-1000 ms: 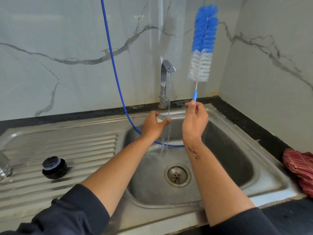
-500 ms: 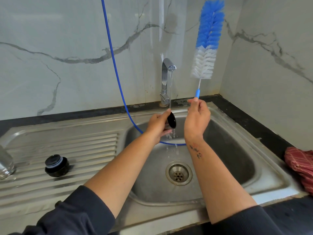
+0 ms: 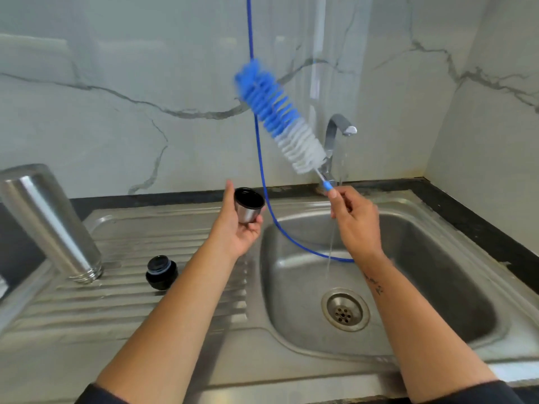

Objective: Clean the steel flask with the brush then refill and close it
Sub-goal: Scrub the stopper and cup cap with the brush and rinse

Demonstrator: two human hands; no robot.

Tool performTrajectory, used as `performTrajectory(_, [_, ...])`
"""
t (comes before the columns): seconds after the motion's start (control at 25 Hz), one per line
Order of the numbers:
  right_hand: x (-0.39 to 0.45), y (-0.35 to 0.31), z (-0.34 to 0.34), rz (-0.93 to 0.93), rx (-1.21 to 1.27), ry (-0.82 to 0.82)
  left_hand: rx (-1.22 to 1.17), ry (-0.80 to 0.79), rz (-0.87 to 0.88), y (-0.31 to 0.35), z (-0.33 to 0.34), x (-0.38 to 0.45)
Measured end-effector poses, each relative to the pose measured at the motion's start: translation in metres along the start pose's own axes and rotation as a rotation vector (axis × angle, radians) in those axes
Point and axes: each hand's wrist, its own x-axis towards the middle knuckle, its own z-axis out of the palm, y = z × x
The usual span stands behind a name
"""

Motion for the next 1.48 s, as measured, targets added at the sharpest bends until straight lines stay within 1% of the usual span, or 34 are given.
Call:
performTrajectory(0.08, [-0.002, 0.003, 0.003, -0.062, -0.149, -0.107, -0.004, 0.058, 0.065, 0.02, -0.019, -0.007])
performTrajectory(0.16, [-0.004, 0.003, 0.005, -0.103, -0.284, -0.185, -0.059, 0.119, 0.118, 0.04, -0.037, -0.011])
performTrajectory(0.28, [-0.009, -0.002, 0.007, -0.177, -0.387, -0.207, -0.116, 0.197, 0.175, 0.067, -0.057, -0.02])
performTrajectory(0.48, [-0.004, -0.013, -0.001, -0.429, -0.478, -0.194, 0.087, 0.341, 0.258, 0.082, -0.07, -0.028])
performTrajectory(0.6, [-0.002, -0.016, 0.0, -0.501, -0.502, -0.232, 0.191, 0.426, 0.369, 0.082, -0.067, -0.031])
performTrajectory(0.76, [-0.001, -0.013, 0.003, -0.469, -0.478, -0.321, 0.273, 0.505, 0.51, 0.085, -0.074, -0.029])
performTrajectory(0.88, [-0.001, -0.015, 0.002, -0.435, -0.493, -0.368, 0.312, 0.534, 0.563, 0.089, -0.084, -0.03])
performTrajectory(0.96, [-0.003, -0.02, 0.005, -0.45, -0.531, -0.373, 0.449, 0.456, 0.55, 0.087, -0.082, -0.032])
performTrajectory(1.04, [-0.004, -0.022, 0.01, -0.419, -0.558, -0.386, 0.552, 0.361, 0.532, 0.082, -0.075, -0.034])
performTrajectory(1.08, [-0.004, -0.021, 0.011, -0.37, -0.547, -0.421, 0.559, 0.332, 0.557, 0.081, -0.07, -0.035])
performTrajectory(1.12, [-0.004, -0.02, 0.013, -0.29, -0.504, -0.475, 0.549, 0.316, 0.618, 0.079, -0.067, -0.037])
performTrajectory(1.2, [-0.006, -0.019, 0.014, -0.076, -0.31, -0.6, 0.572, 0.313, 0.826, 0.077, -0.061, -0.039])
performTrajectory(1.24, [-0.007, -0.021, 0.016, -0.007, -0.236, -0.632, 0.611, 0.309, 0.92, 0.077, -0.059, -0.042])
performTrajectory(1.28, [-0.009, -0.023, 0.017, 0.012, -0.217, -0.635, 0.656, 0.315, 0.965, 0.079, -0.058, -0.044])
performTrajectory(1.32, [-0.01, -0.024, 0.018, -0.035, -0.263, -0.6, 0.689, 0.343, 0.955, 0.08, -0.058, -0.044])
performTrajectory(1.36, [-0.009, -0.024, 0.018, -0.132, -0.354, -0.525, 0.703, 0.394, 0.881, 0.082, -0.06, -0.043])
performTrajectory(1.4, [-0.007, -0.023, 0.016, -0.252, -0.461, -0.431, 0.702, 0.444, 0.742, 0.085, -0.064, -0.041])
performTrajectory(1.44, [-0.005, -0.023, 0.015, -0.365, -0.555, -0.345, 0.679, 0.471, 0.558, 0.087, -0.068, -0.041])
performTrajectory(1.48, [-0.004, -0.022, 0.014, -0.449, -0.601, -0.285, 0.65, 0.461, 0.387, 0.088, -0.071, -0.043])
